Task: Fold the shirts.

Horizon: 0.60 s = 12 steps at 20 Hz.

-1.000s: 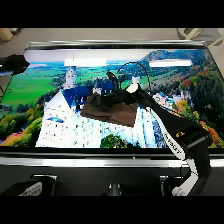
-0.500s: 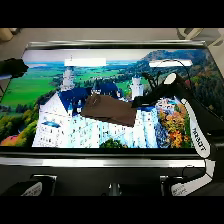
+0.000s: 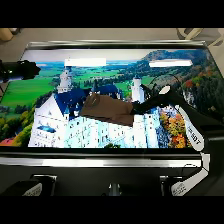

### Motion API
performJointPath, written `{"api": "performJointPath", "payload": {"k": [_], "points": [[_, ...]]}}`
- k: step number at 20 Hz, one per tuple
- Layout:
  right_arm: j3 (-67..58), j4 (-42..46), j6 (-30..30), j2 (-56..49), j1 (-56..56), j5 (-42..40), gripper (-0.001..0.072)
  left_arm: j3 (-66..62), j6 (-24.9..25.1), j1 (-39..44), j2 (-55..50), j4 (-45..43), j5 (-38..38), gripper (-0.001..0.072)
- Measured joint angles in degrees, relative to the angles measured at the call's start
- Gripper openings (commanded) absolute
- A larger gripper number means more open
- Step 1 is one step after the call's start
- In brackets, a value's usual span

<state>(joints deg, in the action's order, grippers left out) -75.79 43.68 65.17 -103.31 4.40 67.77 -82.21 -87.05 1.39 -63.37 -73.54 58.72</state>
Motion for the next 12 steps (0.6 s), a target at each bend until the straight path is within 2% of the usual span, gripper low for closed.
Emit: {"api": "performJointPath", "payload": {"k": [5, 12], "points": [[-7.34, -4.92, -7.82, 1.14, -10.45, 1.55, 0.0016, 0.0, -0.72, 1.64, 0.04, 0.02, -0.2, 0.0025], [-13.64, 0.2, -9.11, 6.1, -40.5, 9.49, 0.0017, 0.13, -1.09, 4.0, -0.02, 0.04, -0.22, 0.0025]]}}
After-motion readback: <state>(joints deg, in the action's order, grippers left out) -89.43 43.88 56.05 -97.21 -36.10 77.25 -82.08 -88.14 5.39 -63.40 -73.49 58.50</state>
